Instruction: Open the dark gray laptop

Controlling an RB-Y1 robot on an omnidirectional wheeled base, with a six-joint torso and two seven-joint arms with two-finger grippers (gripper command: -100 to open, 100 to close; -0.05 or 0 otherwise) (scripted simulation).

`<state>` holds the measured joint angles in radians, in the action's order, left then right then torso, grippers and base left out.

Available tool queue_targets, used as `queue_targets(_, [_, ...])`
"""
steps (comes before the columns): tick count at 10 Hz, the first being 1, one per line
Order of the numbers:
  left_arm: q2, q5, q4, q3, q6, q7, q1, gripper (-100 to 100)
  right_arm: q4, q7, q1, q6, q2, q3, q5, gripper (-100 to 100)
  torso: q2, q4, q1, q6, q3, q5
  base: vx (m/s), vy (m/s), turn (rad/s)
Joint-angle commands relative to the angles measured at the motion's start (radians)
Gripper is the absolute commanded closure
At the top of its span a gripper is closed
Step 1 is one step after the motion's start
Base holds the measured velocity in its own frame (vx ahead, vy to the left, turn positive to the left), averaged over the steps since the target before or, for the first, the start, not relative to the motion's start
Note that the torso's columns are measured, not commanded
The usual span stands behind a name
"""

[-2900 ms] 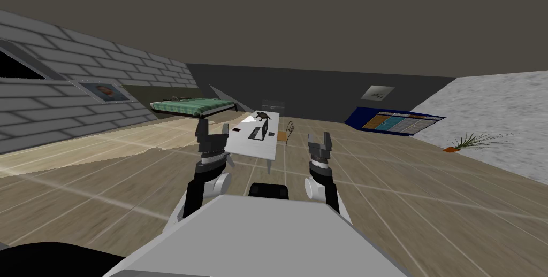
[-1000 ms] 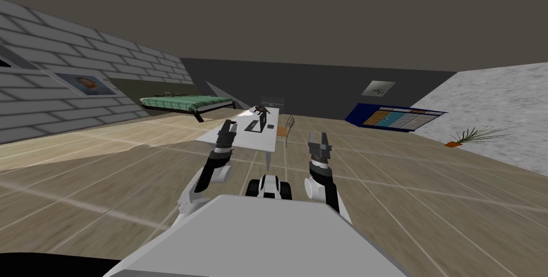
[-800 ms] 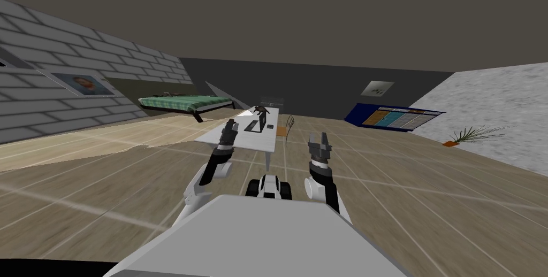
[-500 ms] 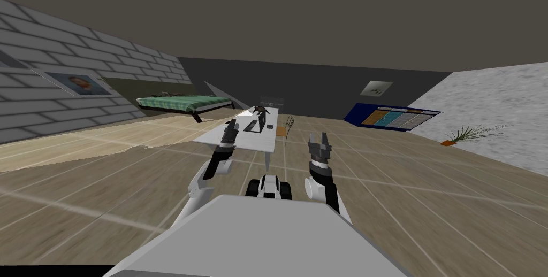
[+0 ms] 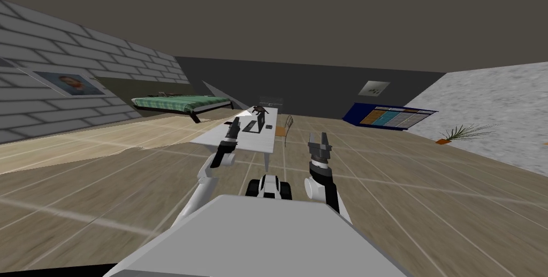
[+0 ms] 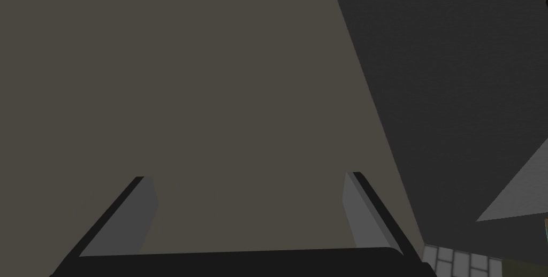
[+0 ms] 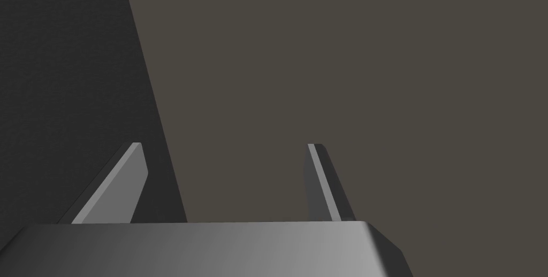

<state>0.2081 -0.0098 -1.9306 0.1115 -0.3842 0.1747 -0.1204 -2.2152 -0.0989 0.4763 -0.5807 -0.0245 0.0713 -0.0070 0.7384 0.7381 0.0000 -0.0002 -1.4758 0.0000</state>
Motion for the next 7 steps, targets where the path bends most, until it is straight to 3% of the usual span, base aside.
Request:
queue_targets(1, [0.007, -0.002, 0.065, 0.016, 0.018, 0.012, 0.052, -100, 0.0, 0.0, 0.0, 0.0, 0.0, 0.0, 0.0, 0, 0.0, 0.0, 0.0, 0.0, 0.0, 0.0, 0.01, -0.013, -0.013])
queue_targets(2, [0.011, -0.006, 0.102, 0.029, 0.04, 0.024, 0.092, -100, 0.0, 0.0, 0.0, 0.0, 0.0, 0.0, 0.0, 0, 0.0, 0.0, 0.0, 0.0, 0.0, 0.0, 0.01, -0.016, -0.02])
queue_targets(7, [0.019, -0.014, 0.21, 0.054, 0.086, 0.048, 0.187, -100, 0.0, 0.0, 0.0, 0.0, 0.0, 0.0, 0.0, 0, 0.0, 0.0, -0.001, 0.0, 0.0, 0.0, 0.008, -0.019, -0.017])
